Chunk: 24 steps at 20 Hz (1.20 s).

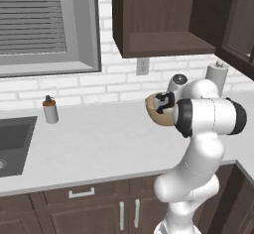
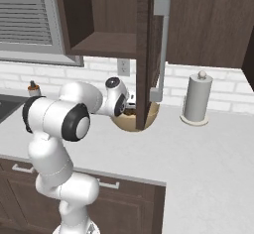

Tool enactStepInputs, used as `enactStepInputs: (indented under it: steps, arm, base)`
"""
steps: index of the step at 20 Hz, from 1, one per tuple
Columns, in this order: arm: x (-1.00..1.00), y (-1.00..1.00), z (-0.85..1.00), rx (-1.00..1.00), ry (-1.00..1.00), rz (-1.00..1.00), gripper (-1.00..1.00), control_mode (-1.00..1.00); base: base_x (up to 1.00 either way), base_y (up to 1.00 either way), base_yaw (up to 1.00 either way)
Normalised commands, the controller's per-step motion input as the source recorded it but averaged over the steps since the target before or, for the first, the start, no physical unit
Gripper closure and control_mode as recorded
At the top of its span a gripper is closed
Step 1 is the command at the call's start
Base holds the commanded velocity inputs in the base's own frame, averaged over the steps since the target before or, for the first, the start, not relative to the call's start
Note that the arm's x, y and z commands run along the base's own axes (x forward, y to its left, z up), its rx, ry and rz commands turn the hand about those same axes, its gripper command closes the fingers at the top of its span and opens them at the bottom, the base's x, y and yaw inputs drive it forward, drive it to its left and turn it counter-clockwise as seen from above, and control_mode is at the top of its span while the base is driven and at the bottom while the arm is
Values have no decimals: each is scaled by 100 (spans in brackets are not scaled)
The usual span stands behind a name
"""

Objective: Open the cabinet, pick up the bread from the cabinet and place it in the basket. Then move the basket to the dining counter.

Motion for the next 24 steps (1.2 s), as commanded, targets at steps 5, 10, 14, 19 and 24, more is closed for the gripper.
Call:
enactStepInputs:
  steps: [5,10,14,19,24]
  arm:
    - [36,-27,-32,0,0,0,100,-100]
    - [41,-12,-36,0,0,0,100,-100]
    - [51,-2,-21,0,0,0,100,-100]
    - [70,0,-10,0,0,0,-100,-100]
    - [17,0,-2,0,0,0,-100,-100]
  base:
    - [0,0,0]
    - [0,0,0]
    - [0,0,0]
    - [0,0,0]
    - [0,0,0]
